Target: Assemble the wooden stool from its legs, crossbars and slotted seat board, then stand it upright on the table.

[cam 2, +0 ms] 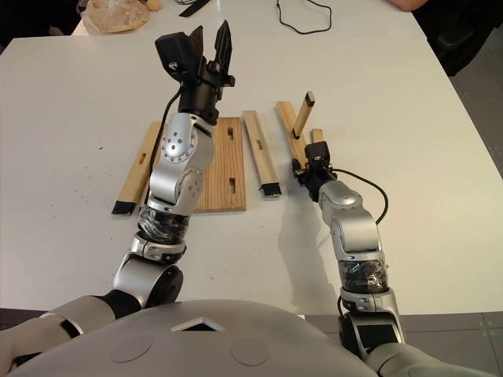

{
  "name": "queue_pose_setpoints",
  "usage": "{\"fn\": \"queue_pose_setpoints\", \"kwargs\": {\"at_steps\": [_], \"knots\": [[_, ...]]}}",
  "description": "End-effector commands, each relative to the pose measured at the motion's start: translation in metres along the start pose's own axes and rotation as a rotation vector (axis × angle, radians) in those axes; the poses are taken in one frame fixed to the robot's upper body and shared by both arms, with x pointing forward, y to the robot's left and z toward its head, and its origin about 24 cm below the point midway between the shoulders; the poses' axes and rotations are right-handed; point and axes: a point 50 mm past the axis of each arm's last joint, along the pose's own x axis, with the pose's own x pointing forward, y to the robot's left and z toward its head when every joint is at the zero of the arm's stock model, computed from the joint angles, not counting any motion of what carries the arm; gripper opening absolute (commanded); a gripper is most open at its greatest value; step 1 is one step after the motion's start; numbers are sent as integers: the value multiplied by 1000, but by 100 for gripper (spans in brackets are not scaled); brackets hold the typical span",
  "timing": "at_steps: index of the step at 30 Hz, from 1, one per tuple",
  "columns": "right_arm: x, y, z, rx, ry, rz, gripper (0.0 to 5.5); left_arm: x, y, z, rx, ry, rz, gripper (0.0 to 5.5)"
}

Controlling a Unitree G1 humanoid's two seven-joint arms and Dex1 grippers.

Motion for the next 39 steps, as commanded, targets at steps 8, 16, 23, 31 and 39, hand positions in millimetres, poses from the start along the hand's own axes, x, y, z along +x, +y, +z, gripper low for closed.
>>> {"fn": "queue_pose_setpoints", "kwargs": {"at_steps": [8, 16, 23, 31, 39], "knots": [[4, -24, 116, 358, -327, 558, 209, -1, 53, 47, -336, 92, -304, 299], [-56, -12, 140, 259, -414, 1177, 209, -41, 66, 71, -557, 204, -560, 362], [-79, -6, 135, 246, -339, 1412, 209, -53, 58, 95, -876, 201, -702, 362], [-85, 0, 121, 247, -255, 1464, 209, -62, 47, 94, -883, 339, -781, 362], [-82, 7, 110, 226, -192, 1468, 209, -66, 41, 85, -810, 422, -825, 362]]}}
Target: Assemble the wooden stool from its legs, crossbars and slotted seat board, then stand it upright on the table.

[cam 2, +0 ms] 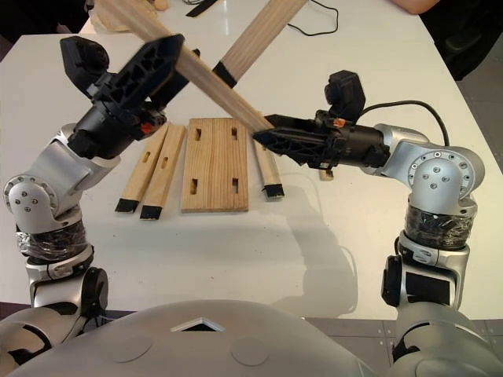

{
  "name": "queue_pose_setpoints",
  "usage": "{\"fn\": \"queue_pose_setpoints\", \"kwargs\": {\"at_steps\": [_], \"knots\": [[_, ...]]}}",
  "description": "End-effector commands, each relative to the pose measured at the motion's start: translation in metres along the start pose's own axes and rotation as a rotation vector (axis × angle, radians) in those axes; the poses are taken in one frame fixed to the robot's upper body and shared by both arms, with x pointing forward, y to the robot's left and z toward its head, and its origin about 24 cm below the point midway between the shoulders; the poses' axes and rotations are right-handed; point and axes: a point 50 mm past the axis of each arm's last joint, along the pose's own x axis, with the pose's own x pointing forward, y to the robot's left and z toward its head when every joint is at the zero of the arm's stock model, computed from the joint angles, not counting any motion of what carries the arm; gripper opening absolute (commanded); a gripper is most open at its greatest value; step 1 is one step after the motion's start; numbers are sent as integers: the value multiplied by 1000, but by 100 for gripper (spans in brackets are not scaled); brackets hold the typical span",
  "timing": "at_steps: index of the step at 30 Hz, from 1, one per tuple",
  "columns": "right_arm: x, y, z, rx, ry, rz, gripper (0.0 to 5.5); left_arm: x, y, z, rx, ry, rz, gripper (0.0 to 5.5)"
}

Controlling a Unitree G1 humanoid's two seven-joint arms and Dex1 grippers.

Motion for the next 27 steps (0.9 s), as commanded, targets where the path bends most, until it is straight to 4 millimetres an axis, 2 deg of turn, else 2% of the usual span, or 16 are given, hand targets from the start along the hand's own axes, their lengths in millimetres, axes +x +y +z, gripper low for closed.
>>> {"fn": "queue_pose_setpoints", "kwargs": {"at_steps": [1, 6, 15, 25, 27], "knots": [[1, 1, -3, -18, 22, -6, 209, -1, 1, -1, 19, 32, 12, 362], [1, -4, -12, -10, 52, -36, 209, 0, 3, 0, 41, 48, 23, 335], [0, -7, -14, 3, 45, -36, 209, 0, 0, -6, 58, 83, -19, 218], [-3, -15, -11, -25, 13, -78, 209, -3, -2, -4, 183, 66, -36, 210], [-2, -19, -12, -52, -9, -98, 268, -4, 0, 3, 250, 49, -14, 207]]}}
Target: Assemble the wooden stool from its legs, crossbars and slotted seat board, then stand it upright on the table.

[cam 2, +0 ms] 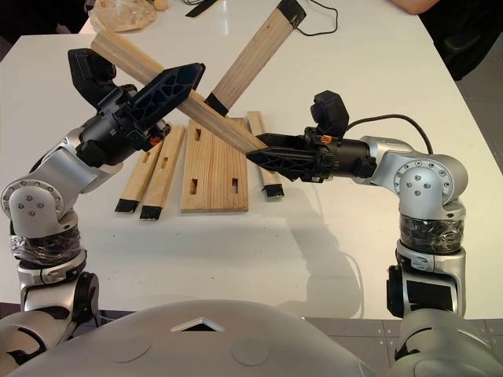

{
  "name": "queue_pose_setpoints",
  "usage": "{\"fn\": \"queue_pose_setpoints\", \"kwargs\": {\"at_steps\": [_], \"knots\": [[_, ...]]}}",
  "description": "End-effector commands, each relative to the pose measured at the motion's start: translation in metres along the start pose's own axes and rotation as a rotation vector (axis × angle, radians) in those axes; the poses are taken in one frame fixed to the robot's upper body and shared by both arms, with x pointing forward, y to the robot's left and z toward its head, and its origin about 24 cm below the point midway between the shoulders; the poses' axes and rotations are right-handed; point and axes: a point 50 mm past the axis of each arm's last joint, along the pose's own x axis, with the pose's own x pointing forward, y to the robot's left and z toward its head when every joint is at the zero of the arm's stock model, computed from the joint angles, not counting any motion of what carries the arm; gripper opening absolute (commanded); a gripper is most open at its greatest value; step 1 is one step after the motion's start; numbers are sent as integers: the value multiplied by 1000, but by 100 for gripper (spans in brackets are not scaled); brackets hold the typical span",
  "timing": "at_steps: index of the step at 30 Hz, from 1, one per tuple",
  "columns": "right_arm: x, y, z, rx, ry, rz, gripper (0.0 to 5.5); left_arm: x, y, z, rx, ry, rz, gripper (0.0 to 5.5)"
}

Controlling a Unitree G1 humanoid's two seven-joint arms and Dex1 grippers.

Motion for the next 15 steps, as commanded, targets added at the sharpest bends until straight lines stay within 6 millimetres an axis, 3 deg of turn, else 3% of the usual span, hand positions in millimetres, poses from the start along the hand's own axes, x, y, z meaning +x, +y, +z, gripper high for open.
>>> {"fn": "queue_pose_setpoints", "kwargs": {"at_steps": [1, 2, 7, 11, 15], "knots": [[-4, -11, 0, -62, -26, -125, 282, -1, 0, 12, 115, -12, -2, 207], [-5, -13, -5, -60, -27, -165, 313, -4, 2, 19, 155, -24, 19, 207], [-15, -22, -20, -162, 8, -300, 318, -27, 12, 49, 430, 87, 118, 205], [-24, -42, -15, -278, 31, -405, 318, -49, 18, 48, 562, 297, 103, 205], [-27, -49, -20, -308, 36, -434, 318, -64, 19, 46, 600, 432, 52, 205]]}}
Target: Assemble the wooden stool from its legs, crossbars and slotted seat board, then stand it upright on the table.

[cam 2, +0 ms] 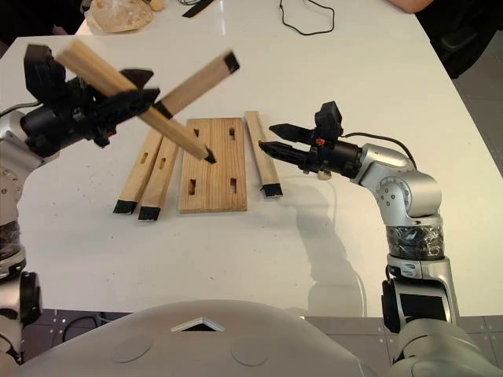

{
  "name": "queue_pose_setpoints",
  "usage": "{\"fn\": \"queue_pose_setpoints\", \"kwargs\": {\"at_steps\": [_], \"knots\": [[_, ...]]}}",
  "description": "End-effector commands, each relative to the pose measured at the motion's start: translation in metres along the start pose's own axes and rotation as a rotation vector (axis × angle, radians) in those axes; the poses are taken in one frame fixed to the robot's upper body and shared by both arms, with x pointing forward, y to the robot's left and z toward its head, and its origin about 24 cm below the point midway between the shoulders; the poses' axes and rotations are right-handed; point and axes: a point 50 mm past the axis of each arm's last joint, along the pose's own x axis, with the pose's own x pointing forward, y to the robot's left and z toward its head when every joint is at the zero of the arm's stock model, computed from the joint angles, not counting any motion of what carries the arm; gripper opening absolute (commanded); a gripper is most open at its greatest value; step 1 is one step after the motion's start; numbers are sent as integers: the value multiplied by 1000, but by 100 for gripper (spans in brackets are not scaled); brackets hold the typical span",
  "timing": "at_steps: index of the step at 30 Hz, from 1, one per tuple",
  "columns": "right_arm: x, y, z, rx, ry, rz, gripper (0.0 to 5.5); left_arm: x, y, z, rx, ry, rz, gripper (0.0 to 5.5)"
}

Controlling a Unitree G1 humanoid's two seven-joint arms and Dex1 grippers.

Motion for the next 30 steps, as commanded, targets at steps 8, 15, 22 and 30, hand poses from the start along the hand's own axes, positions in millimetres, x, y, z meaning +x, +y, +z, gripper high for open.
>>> {"fn": "queue_pose_setpoints", "kwargs": {"at_steps": [8, 15, 22, 30], "knots": [[-1, -9, -9, -59, 17, -43, 318, -16, 0, -15, 64, 191, -139, 205], [0, -13, -11, -46, -3, -68, 318, -18, 3, -25, 68, 223, -135, 205], [-1, -15, -12, -41, -3, -77, 318, -11, 5, -27, 81, 204, -145, 205], [0, -17, -12, -36, -3, -78, 318, -10, 4, -40, 46, 236, -166, 205]]}}
